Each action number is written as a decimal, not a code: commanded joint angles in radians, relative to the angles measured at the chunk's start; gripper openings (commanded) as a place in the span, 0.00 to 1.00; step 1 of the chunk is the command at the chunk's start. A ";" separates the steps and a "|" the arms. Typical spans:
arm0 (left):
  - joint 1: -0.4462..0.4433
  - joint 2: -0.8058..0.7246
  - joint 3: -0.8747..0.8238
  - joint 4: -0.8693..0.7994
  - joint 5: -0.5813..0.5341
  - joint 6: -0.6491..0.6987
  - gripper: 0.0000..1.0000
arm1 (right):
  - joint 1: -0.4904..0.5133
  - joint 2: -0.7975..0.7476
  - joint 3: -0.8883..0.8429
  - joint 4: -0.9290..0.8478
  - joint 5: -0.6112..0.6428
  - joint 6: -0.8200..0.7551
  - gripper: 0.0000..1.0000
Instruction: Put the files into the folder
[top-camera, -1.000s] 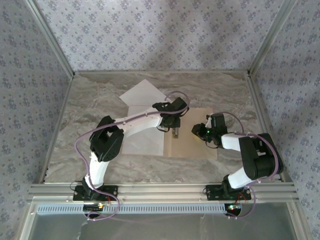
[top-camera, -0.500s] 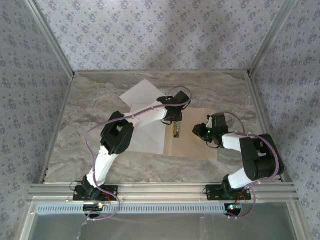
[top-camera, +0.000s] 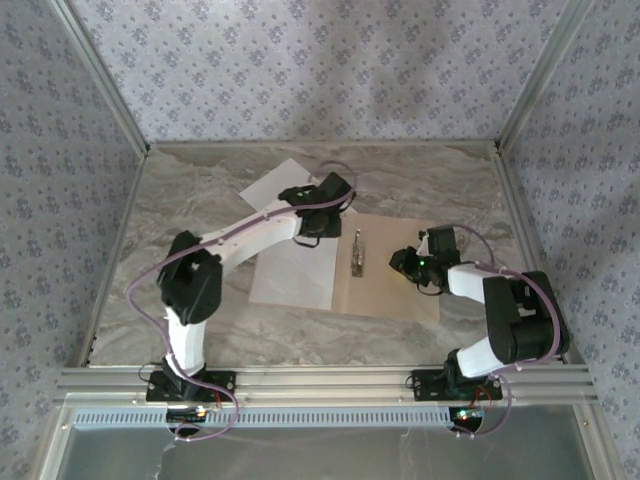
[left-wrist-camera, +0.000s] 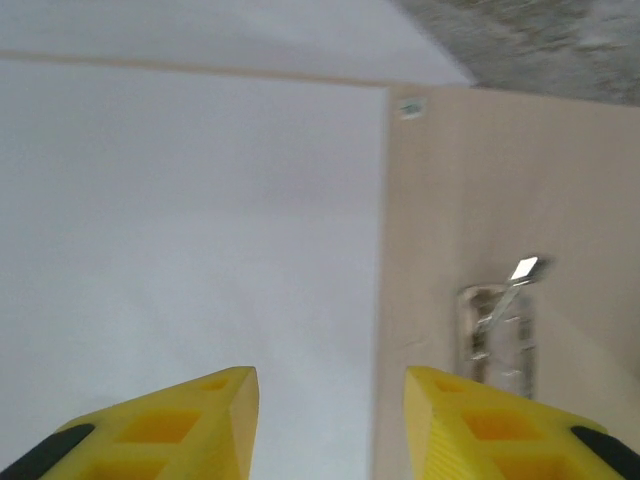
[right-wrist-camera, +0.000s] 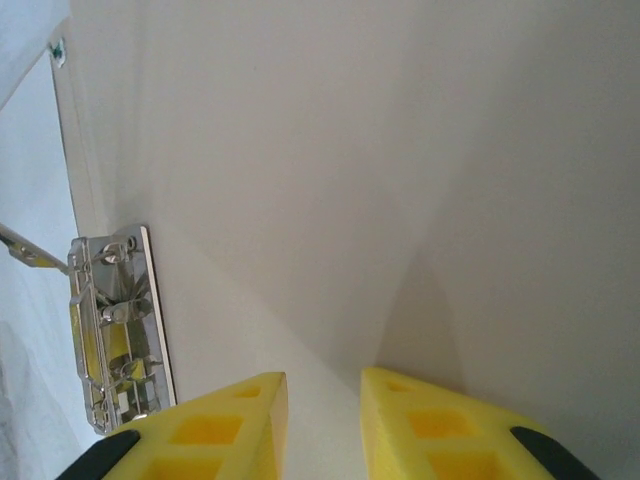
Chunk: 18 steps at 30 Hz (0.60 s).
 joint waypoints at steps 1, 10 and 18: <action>0.046 -0.064 -0.130 0.021 0.007 -0.051 0.42 | -0.048 0.004 0.004 -0.141 0.043 -0.021 0.28; 0.108 -0.137 -0.416 0.113 0.048 -0.119 0.42 | -0.131 0.015 0.053 -0.189 -0.003 -0.033 0.29; 0.086 -0.197 -0.592 0.192 0.123 -0.195 0.41 | -0.174 0.048 0.094 -0.207 -0.029 -0.089 0.32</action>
